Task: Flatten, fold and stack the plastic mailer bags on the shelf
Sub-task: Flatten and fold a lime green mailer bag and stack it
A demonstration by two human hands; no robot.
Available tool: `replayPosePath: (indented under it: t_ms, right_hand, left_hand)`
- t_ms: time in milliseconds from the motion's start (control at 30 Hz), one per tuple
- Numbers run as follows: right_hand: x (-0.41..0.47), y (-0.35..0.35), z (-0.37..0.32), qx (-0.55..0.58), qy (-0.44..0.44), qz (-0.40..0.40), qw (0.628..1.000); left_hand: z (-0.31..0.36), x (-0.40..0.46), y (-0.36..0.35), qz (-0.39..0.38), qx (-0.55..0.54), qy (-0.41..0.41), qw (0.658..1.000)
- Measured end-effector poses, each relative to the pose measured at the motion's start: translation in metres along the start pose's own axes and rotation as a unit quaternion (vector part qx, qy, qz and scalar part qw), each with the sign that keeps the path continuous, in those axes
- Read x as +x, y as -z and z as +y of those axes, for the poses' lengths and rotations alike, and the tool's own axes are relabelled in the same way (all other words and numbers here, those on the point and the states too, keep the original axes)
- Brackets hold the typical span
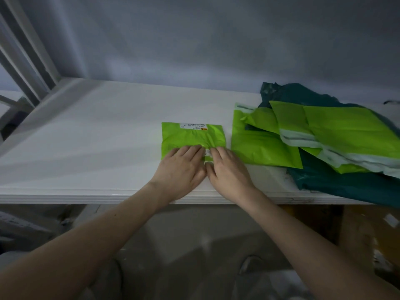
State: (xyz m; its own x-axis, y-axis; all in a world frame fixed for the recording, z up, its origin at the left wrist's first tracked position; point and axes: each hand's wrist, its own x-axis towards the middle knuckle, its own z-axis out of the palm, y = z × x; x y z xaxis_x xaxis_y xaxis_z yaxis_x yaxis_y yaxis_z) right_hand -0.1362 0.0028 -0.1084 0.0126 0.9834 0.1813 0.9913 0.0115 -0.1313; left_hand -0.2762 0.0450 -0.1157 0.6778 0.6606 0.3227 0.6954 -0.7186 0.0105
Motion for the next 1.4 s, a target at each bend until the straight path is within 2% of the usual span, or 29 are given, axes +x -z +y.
replayPosePath:
  t_ms: [200,433,600,767,933,1033,1100,1200,1300,1400]
  right_hand:
    - [-0.007,0.000,0.005,-0.058,-0.008,0.002,0.998]
    - [-0.010,0.002,0.004,-0.031,-0.032,-0.002,0.999]
    - [-0.010,0.012,0.000,-0.015,-0.018,0.034,0.999]
    - [-0.006,0.011,-0.015,0.108,-0.042,-0.026,0.993]
    - [0.014,0.007,-0.033,0.313,-0.129,-0.039,0.940]
    - [0.026,0.009,-0.046,0.372,-0.155,-0.064,0.913]
    - [0.034,0.008,-0.055,0.399,-0.154,-0.062,0.902]
    - [0.050,0.004,-0.073,0.432,-0.151,-0.050,0.888]
    - [0.061,0.000,-0.093,0.402,-0.128,-0.057,0.905]
    - [0.071,-0.006,-0.109,0.350,-0.068,-0.066,0.932]
  left_hand:
    - [-0.001,0.000,-0.001,-0.007,0.009,-0.006,1.000]
    - [0.004,0.001,0.007,-0.018,0.016,0.002,1.000]
    - [0.009,0.003,0.014,-0.013,0.056,0.020,0.998]
    - [0.005,0.001,0.018,-0.017,0.055,0.030,0.998]
    - [-0.023,-0.005,0.019,-0.031,-0.013,0.042,0.999]
    - [-0.044,-0.011,0.017,-0.093,-0.010,0.065,0.993]
    - [-0.050,-0.015,0.019,-0.126,-0.014,0.078,0.989]
    - [-0.061,-0.020,0.023,-0.130,-0.038,0.129,0.982]
    - [-0.079,-0.024,0.028,-0.142,-0.041,0.167,0.975]
    - [-0.103,-0.030,0.030,-0.158,-0.039,0.181,0.970]
